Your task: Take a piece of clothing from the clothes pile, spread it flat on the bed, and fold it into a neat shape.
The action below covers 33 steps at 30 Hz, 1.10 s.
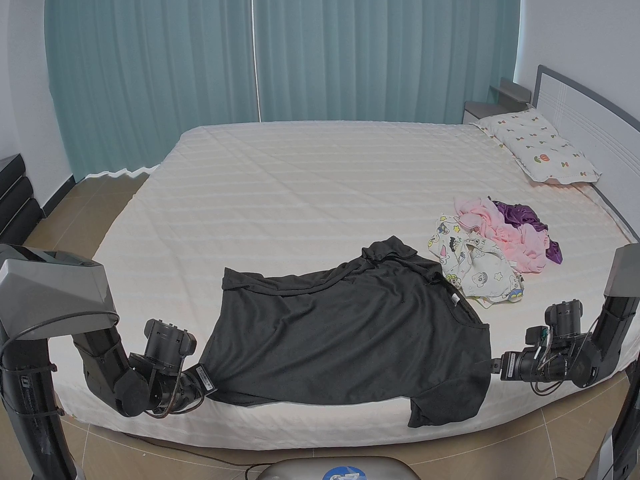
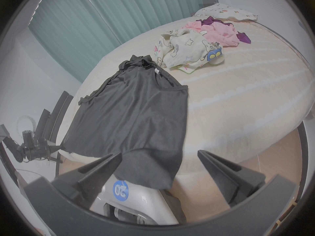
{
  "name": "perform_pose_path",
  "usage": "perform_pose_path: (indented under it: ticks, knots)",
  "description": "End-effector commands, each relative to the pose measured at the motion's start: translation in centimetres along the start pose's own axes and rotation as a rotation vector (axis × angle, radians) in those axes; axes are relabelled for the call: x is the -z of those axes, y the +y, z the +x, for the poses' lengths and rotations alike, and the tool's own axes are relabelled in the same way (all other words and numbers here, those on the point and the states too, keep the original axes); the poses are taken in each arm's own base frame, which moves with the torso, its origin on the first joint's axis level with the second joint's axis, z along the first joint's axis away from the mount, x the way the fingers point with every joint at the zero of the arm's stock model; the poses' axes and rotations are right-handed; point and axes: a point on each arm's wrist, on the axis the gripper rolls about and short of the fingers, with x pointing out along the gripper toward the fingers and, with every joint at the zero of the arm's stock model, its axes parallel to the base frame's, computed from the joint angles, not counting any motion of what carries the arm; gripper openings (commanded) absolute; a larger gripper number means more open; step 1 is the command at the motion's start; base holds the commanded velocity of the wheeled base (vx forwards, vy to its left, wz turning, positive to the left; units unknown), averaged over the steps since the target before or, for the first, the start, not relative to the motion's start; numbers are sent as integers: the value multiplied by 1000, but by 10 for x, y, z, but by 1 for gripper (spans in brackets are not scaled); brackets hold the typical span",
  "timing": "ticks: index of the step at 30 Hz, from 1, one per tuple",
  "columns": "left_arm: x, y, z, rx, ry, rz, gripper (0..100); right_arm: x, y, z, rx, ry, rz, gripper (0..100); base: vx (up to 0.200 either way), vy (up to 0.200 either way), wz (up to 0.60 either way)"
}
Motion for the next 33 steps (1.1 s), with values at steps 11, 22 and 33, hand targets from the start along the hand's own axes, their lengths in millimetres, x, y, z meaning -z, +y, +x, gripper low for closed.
perform_pose_path:
  ticks: [11,22,33]
  knots:
    - [-1,-1,2,6,0,-5,0,0,-8,58,63,37,15,0,0,0,0]
    - [-5,-2,3,13,-15,-19,0,-39,-1,65,21,-132,116,0,0,0,0]
    - [-16,-5,5,61,-75,-82,0,-73,10,82,-40,-267,84,0,0,0,0]
